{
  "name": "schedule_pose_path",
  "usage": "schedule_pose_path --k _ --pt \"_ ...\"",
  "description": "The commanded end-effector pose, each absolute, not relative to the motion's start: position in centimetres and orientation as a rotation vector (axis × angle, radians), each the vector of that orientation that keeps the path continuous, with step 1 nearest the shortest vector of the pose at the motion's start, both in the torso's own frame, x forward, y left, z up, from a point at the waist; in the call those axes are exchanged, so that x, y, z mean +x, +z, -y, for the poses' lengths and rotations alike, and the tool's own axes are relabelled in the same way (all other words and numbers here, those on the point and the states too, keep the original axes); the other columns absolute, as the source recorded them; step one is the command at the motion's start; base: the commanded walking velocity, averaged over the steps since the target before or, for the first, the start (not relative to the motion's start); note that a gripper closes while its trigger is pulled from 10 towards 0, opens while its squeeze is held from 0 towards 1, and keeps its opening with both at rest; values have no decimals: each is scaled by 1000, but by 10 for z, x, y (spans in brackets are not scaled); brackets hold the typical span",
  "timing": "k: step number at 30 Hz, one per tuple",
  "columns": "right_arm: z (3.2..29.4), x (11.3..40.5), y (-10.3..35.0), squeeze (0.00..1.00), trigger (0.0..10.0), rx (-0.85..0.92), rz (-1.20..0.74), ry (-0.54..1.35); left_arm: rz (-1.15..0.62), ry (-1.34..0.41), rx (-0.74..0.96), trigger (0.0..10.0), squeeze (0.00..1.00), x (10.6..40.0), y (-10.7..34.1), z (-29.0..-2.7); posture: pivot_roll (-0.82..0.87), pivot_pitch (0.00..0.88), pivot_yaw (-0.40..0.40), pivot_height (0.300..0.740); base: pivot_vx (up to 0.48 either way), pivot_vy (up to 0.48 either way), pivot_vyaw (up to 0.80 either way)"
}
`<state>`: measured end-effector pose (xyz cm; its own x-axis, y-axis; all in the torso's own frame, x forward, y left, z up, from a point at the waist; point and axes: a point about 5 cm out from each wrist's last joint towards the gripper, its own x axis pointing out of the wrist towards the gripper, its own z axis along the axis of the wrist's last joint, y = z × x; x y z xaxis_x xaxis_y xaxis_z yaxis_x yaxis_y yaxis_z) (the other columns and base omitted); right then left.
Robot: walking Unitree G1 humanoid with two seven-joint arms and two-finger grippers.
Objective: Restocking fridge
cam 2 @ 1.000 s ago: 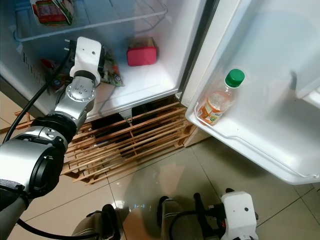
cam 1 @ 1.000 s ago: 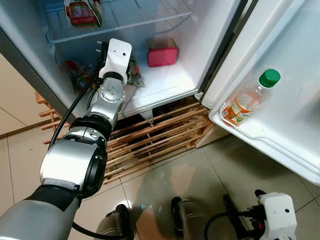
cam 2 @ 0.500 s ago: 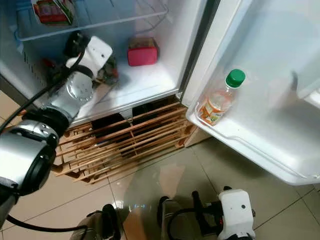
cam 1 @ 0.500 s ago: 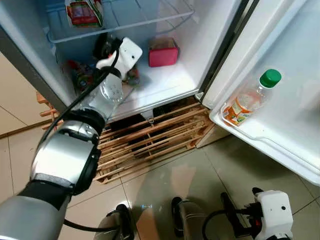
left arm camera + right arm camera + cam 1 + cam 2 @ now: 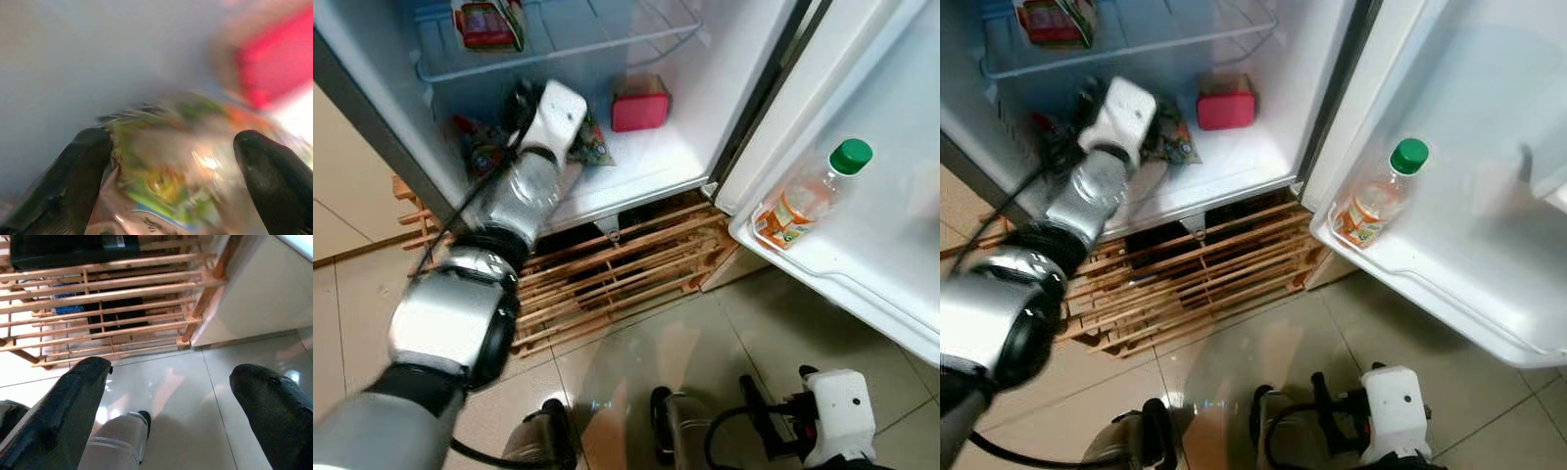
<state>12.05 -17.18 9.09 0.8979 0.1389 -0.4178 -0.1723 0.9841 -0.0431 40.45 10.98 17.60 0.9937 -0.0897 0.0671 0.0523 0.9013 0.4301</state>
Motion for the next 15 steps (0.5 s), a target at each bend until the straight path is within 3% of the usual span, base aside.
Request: schedule_pose_path --k 1,3,5,8,15 --pt "174 117 86 0 10000 -84 -454 152 66 -106 409 10000 0 401 168 -105 -433 261 -41 740 0 0 0" --pt "174 123 86 0 10000 -86 -435 156 123 -169 273 10000 0 391 159 -83 -422 243 -39 740 0 0 0" --pt "174 125 85 0 10000 -87 -432 157 142 -178 244 10000 0 389 160 -80 -420 240 -38 740 0 0 0" --pt "174 131 83 0 10000 -90 -420 160 401 -199 297 10000 0 377 180 -68 -396 210 -33 740 0 0 0" --pt "171 147 80 0 10000 -87 -382 170 592 -171 398 10000 0 357 194 -79 -353 165 -12 740 0 0 0"
